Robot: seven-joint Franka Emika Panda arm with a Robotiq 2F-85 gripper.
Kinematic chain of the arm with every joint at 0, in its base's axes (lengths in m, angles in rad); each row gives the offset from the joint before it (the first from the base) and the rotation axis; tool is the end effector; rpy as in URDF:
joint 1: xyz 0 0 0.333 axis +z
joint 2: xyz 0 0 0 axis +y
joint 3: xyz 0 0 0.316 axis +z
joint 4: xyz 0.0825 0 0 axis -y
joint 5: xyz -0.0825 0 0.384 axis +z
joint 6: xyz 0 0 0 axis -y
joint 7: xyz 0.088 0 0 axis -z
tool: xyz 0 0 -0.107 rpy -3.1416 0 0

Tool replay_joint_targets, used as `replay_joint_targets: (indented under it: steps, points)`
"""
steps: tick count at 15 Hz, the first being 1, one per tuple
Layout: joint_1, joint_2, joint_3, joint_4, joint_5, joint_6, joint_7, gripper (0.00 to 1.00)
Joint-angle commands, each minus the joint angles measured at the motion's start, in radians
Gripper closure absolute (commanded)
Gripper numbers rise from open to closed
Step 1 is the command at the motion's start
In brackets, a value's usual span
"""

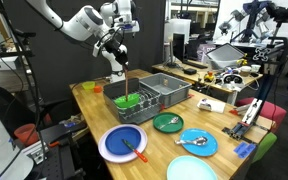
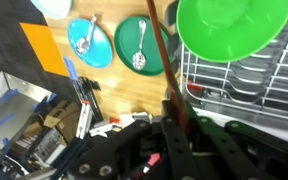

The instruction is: Pick up the brown spoon and place it on the blue plate.

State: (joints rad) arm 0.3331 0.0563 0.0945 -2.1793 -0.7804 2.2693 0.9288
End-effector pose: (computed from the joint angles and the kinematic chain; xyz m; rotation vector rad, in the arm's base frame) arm 0.5074 0.2113 0.3737 2.6469 0.0070 0.5441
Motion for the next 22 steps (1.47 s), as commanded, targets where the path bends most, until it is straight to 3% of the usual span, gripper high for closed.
replay_joint_targets:
  steps: [1,6,10,11,17,18,22]
  points:
    - [-0.032,0.053,0.043,-0.014,0.003,-0.111,0.081,0.97]
    - [-0.031,0.142,0.043,-0.016,0.031,-0.190,0.108,0.97]
    - [-0.038,0.149,0.046,-0.022,0.054,-0.092,0.094,0.97]
    - [-0.027,0.159,0.040,-0.020,0.028,-0.133,0.109,0.88]
    - [-0.027,0.157,0.044,-0.015,0.034,-0.111,0.109,0.88]
    - [-0.027,0.157,0.044,-0.015,0.035,-0.111,0.109,0.97]
    - [-0.048,0.174,0.019,-0.002,0.061,-0.143,0.190,0.97]
